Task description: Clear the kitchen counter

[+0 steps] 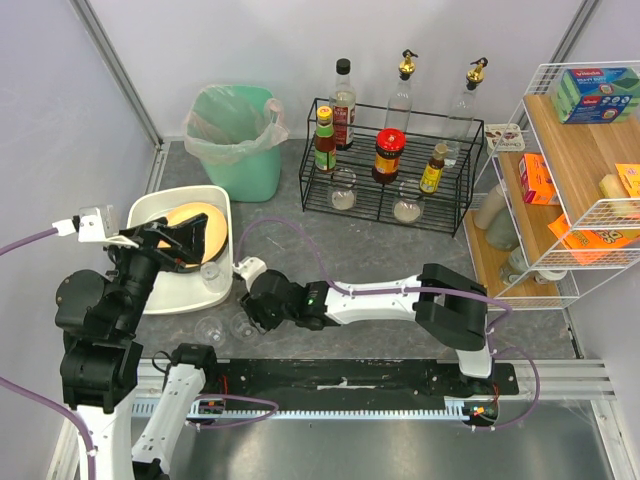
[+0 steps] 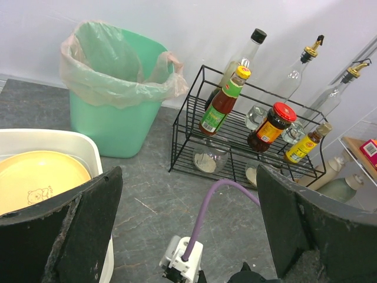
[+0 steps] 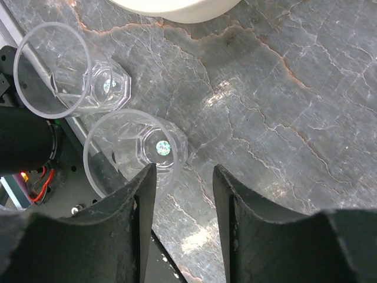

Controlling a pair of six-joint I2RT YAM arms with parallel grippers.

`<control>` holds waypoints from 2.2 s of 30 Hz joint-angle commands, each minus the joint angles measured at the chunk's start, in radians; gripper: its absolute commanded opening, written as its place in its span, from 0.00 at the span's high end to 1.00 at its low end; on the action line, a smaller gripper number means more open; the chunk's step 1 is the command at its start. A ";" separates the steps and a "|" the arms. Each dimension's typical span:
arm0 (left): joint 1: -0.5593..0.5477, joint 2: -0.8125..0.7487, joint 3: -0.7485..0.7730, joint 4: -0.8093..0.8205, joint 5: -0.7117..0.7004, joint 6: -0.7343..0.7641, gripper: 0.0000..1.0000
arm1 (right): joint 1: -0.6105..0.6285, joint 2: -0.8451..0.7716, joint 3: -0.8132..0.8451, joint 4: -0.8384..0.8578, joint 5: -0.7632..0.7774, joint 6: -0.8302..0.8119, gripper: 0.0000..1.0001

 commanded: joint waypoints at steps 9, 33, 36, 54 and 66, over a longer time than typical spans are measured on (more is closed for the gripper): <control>-0.003 0.039 0.024 0.013 0.040 -0.016 0.01 | -0.053 -0.012 0.013 0.057 -0.073 0.111 0.97; -0.001 0.214 -0.117 0.338 0.632 -0.291 0.01 | -0.472 -0.590 -0.364 0.761 -0.466 0.590 1.00; -0.003 0.212 -0.122 0.355 0.620 -0.369 0.02 | -0.501 -0.595 -0.361 0.871 -0.483 0.683 1.00; -0.006 0.218 -0.236 0.601 0.764 -0.547 0.03 | -0.517 -0.474 -0.326 1.149 -0.558 0.895 1.00; -0.030 0.231 -0.265 0.686 0.780 -0.585 0.19 | -0.517 -0.421 -0.318 1.146 -0.547 0.900 1.00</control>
